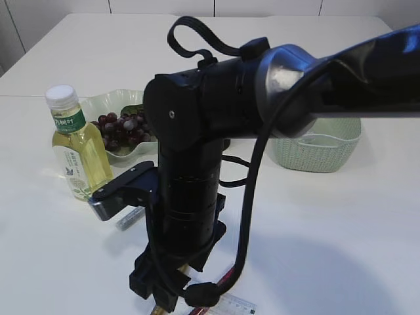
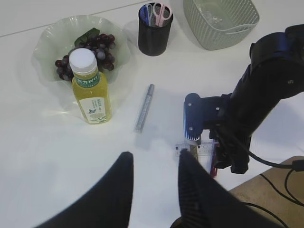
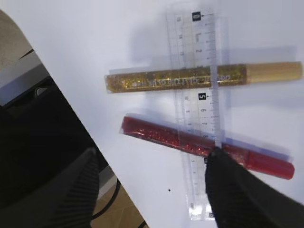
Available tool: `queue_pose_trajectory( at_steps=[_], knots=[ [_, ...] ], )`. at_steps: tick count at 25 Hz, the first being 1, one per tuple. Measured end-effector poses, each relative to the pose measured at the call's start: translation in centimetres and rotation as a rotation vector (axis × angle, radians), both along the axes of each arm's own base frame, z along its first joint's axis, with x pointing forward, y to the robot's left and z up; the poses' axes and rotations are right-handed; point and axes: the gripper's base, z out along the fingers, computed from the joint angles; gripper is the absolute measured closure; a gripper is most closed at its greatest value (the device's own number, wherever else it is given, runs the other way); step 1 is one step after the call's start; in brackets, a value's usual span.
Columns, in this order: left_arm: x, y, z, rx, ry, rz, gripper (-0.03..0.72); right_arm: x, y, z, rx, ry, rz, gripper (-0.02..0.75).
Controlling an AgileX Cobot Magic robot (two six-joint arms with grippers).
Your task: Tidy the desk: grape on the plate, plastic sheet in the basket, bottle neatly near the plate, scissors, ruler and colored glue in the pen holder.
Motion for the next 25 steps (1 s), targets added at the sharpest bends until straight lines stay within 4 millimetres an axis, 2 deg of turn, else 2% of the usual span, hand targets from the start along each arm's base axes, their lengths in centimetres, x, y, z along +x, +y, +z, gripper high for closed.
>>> queue_pose_trajectory(
  at_steps=[11,20,25],
  knots=[
    [0.0,0.0,0.0,0.0,0.0,0.0,0.449,1.0,0.5,-0.6,0.047,-0.104,0.032,0.194],
    [0.0,0.0,0.0,0.0,0.0,0.0,0.449,1.6,0.6,-3.2,-0.015,-0.104,0.061,0.194],
    [0.0,0.0,0.0,0.0,0.0,0.0,0.449,1.7,0.6,-3.6,-0.025,-0.108,0.066,0.193]
  ],
)
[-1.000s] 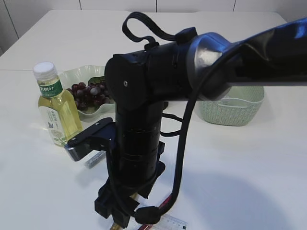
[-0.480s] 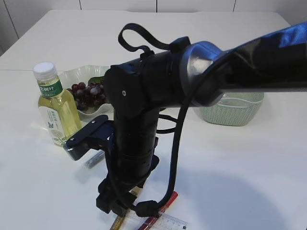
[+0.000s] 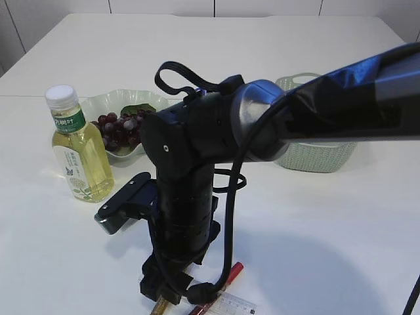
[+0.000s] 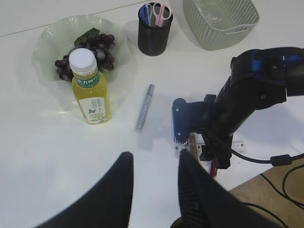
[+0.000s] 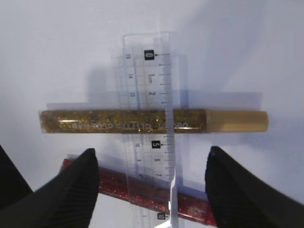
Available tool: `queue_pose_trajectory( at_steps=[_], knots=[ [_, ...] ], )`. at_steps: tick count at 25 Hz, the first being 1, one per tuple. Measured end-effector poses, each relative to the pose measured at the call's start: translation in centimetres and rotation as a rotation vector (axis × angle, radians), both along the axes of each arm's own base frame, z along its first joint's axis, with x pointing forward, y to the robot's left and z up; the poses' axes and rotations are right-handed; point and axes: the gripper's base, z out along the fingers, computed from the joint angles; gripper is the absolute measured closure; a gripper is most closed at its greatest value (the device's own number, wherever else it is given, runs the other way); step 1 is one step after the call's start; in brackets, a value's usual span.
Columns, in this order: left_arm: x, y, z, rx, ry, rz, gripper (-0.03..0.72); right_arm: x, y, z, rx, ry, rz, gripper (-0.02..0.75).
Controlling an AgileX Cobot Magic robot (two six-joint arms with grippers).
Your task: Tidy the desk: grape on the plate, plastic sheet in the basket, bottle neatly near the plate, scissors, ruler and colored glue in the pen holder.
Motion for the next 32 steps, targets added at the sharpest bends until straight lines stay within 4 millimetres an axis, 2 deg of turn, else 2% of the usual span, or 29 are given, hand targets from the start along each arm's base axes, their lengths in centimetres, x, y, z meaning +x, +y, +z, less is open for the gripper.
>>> queue_pose_trajectory(
  at_steps=[11,20,29,32],
  knots=[
    [0.0,0.0,0.0,0.0,0.0,0.0,0.449,0.0,0.0,-0.5,-0.007,0.006,0.0,0.193],
    [0.0,0.0,0.0,0.0,0.0,0.0,0.449,0.1,0.1,-1.9,-0.032,0.028,0.0,0.193],
    [0.0,0.0,0.0,0.0,0.0,0.0,0.449,0.1,0.1,-1.9,-0.029,0.025,-0.001,0.193],
    [0.0,0.0,0.0,0.0,0.0,0.0,0.449,0.1,0.1,-2.5,-0.041,0.036,0.001,0.193]
  ],
)
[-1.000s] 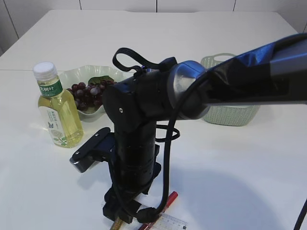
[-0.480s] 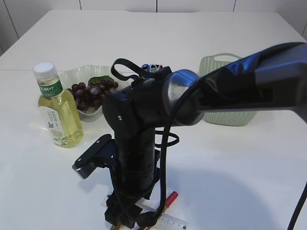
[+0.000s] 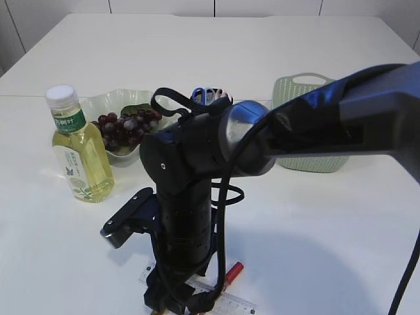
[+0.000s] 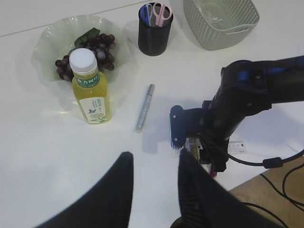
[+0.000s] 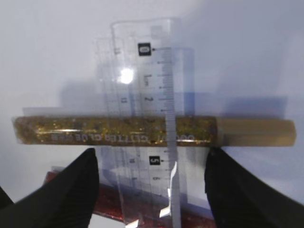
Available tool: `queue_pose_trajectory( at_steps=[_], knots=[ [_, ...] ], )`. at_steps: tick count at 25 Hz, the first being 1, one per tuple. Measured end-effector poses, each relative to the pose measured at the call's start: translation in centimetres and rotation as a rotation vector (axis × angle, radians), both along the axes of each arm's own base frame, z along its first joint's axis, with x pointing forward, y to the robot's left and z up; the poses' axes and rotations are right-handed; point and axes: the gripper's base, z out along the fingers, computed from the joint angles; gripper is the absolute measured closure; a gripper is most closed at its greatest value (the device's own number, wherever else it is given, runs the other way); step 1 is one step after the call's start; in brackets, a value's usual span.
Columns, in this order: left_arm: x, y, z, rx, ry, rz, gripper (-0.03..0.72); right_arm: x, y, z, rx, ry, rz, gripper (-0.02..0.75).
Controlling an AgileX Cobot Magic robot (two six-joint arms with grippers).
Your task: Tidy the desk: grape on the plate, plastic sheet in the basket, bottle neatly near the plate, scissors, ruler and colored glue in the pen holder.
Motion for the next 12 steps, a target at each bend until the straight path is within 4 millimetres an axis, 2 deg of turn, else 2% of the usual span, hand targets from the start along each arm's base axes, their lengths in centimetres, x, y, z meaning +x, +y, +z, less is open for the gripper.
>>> queue_pose_trajectory(
  at_steps=[8,10,12],
  knots=[
    [0.0,0.0,0.0,0.0,0.0,0.0,0.449,0.03,0.03,-0.04,-0.001,0.0,-0.004,0.202],
    [0.0,0.0,0.0,0.0,0.0,0.0,0.449,0.03,0.03,-0.04,-0.001,0.0,-0.004,0.241],
    [0.0,0.0,0.0,0.0,0.0,0.0,0.449,0.03,0.03,-0.04,-0.001,0.0,-0.006,0.311]
  ],
)
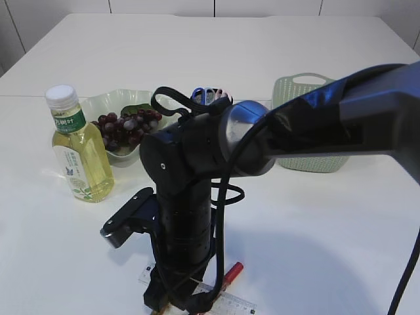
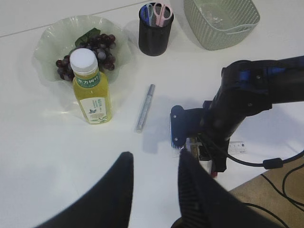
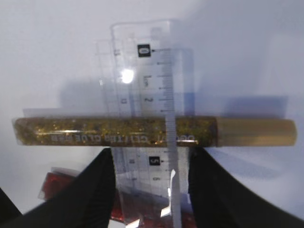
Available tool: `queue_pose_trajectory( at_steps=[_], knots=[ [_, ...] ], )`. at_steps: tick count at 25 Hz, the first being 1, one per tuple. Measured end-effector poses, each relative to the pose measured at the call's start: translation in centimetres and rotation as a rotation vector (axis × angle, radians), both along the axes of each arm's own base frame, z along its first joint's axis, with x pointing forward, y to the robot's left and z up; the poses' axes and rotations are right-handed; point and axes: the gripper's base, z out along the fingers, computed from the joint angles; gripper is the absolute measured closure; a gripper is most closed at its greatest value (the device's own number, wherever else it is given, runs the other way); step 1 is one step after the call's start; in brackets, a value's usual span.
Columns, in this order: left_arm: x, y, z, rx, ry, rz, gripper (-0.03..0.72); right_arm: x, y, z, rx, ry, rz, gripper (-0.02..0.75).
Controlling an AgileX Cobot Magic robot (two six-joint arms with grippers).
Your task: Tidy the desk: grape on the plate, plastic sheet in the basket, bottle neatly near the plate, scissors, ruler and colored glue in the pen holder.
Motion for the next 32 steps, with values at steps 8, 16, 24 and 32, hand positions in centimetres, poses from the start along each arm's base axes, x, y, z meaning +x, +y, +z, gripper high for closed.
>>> queue_pose_trajectory(
  at_steps=[8,16,24,32],
  knots=[
    [0.0,0.0,0.0,0.0,0.0,0.0,0.449,-0.1,-0.1,0.0,-0.009,0.009,-0.005,0.444],
    [0.0,0.0,0.0,0.0,0.0,0.0,0.449,-0.4,-0.3,0.2,-0.045,0.046,0.002,0.444],
    [0.0,0.0,0.0,0.0,0.0,0.0,0.449,0.3,0.5,2.0,-0.026,0.034,-0.007,0.444],
    [0.0,0.0,0.0,0.0,0.0,0.0,0.449,0.6,0.9,3.2,-0.027,0.038,-0.014,0.444]
  ],
)
